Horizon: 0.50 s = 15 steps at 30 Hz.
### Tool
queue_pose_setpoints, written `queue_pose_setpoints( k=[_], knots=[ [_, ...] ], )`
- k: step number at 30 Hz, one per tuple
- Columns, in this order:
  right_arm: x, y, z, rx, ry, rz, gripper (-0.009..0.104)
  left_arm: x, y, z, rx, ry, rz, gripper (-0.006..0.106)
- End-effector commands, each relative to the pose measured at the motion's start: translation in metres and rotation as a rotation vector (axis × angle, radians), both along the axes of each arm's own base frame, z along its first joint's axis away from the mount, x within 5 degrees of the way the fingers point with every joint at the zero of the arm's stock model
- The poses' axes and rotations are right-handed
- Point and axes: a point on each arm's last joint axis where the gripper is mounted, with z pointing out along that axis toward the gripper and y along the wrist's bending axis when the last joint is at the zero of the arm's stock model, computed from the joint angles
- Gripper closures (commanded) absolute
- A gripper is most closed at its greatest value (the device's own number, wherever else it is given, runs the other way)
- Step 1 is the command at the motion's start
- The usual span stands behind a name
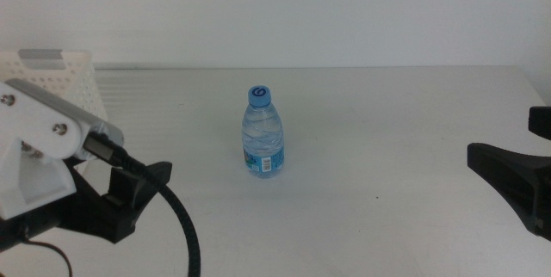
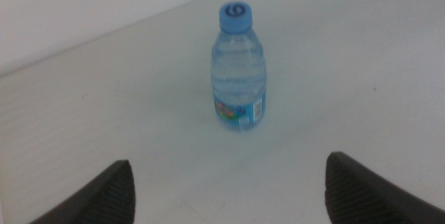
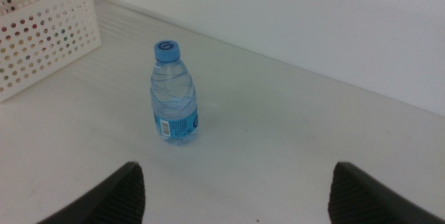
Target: Use arms to grab the bottles and put them into the dustbin to the left of the table.
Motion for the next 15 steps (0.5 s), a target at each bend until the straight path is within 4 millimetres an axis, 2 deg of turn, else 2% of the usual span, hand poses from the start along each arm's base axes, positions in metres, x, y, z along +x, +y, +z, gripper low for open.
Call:
queue_pose_setpoints(
  k=[1, 7, 12, 15],
  knots=[
    [0.001, 0.001, 0.016, 0.035, -0.101, 0.005, 0.021, 0.003, -0.001, 0.021, -0.090, -0.114, 0.020, 0.010],
    [0.001, 0.001, 0.016, 0.035, -0.101, 0.005, 0.021, 0.009, -0.004, 0.034, -0.136, -0.139, 0.030, 0.010],
    [0.001, 0.001, 0.016, 0.035, -0.101, 0.005, 0.021, 0.024, -0.011, 0.044, -0.129, -0.164, 0.030, 0.010],
    [0.001, 0.001, 0.016, 0.035, -0.101, 0.005, 0.021, 0.036, -0.016, 0.041, -0.154, -0.165, 0.048, 0.010]
  ],
)
